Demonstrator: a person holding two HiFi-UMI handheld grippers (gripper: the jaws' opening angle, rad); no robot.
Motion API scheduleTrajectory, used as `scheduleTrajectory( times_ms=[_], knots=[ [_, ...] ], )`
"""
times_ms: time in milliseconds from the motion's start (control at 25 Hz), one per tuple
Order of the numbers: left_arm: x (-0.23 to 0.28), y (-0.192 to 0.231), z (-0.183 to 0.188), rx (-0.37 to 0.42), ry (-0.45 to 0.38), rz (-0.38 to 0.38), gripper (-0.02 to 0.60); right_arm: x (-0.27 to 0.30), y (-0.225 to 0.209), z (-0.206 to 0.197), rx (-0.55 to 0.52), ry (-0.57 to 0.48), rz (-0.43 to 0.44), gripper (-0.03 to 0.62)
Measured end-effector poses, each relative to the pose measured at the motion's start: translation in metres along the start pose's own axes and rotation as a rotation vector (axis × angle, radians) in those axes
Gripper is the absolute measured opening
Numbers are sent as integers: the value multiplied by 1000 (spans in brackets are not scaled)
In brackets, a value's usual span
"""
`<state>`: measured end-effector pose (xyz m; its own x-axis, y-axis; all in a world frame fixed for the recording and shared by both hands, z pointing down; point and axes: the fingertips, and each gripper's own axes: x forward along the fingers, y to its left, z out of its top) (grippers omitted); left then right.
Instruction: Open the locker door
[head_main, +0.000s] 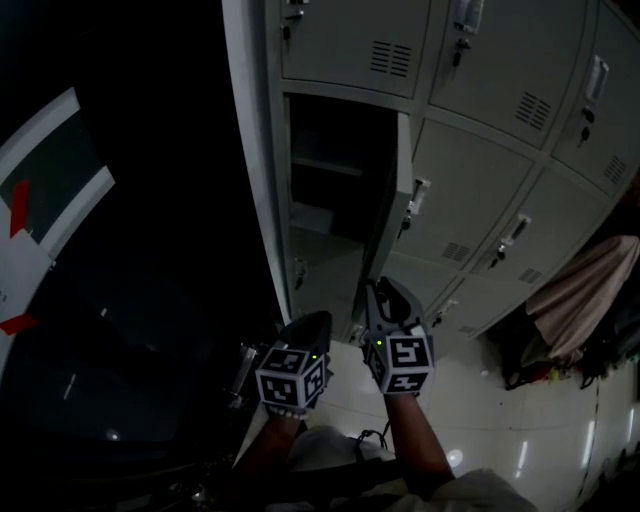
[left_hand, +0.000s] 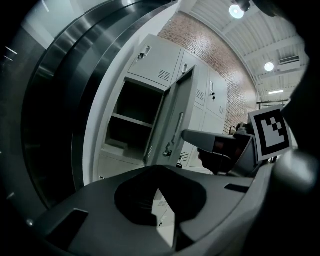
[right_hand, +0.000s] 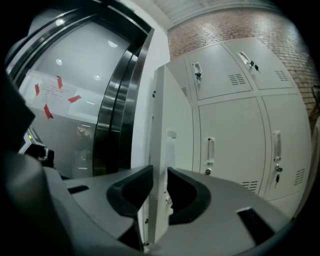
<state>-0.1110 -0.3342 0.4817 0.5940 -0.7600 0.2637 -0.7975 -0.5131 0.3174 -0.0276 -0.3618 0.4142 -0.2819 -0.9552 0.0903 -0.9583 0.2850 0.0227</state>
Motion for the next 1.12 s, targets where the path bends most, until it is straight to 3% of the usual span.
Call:
scheduleTrajectory(
  times_ms=[120,680,1120],
  knots=[
    [1,-10,-3,0,4,-8,-6,-9,-10,-4,6,18,-8,63],
    [8,-29,-2,11,7,-36,-6,-37,-79,-7,66,-11,-141,61],
    [3,-27,2,19,0,-20,-6,-38,-70,-2,53,-18,-120,57]
  ],
)
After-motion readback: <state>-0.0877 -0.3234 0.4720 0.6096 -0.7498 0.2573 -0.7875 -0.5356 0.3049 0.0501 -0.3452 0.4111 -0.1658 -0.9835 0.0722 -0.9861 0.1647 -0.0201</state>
